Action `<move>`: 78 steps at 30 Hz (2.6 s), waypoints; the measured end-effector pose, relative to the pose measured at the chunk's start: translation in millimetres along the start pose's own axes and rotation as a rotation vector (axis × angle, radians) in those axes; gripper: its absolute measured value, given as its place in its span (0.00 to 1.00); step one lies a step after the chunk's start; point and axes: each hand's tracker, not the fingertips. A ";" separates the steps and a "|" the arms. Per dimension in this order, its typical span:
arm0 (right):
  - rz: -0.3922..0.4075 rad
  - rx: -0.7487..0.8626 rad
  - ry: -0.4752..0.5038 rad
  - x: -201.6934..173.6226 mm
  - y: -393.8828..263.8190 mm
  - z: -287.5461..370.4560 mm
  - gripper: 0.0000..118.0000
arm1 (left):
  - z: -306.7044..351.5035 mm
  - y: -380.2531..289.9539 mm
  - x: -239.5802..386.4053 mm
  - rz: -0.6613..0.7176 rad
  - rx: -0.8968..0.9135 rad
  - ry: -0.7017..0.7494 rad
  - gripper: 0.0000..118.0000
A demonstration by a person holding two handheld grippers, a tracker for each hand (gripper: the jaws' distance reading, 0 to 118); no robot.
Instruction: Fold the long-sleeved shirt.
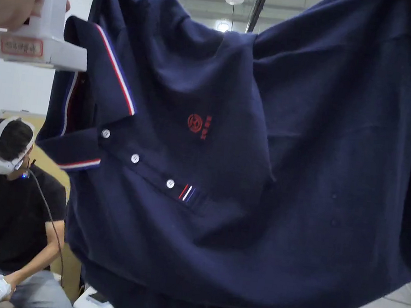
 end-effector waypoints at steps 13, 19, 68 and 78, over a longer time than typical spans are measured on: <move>0.004 -0.132 0.045 -21.6 -171.9 -97.1 0.01 | -102.7 -179.1 24.7 0.016 -0.070 -0.021 0.00; -0.019 -0.307 0.138 -36.4 -339.7 -73.2 0.01 | -94.1 -364.9 19.0 0.083 -0.261 -0.050 0.00; -0.198 -0.982 0.296 -18.4 -579.8 459.5 0.96 | 412.1 -601.1 1.1 0.112 -0.896 0.009 0.88; -0.084 -1.078 0.382 -89.2 -602.5 491.2 0.00 | 439.4 -656.1 44.5 0.106 -1.062 -0.079 0.00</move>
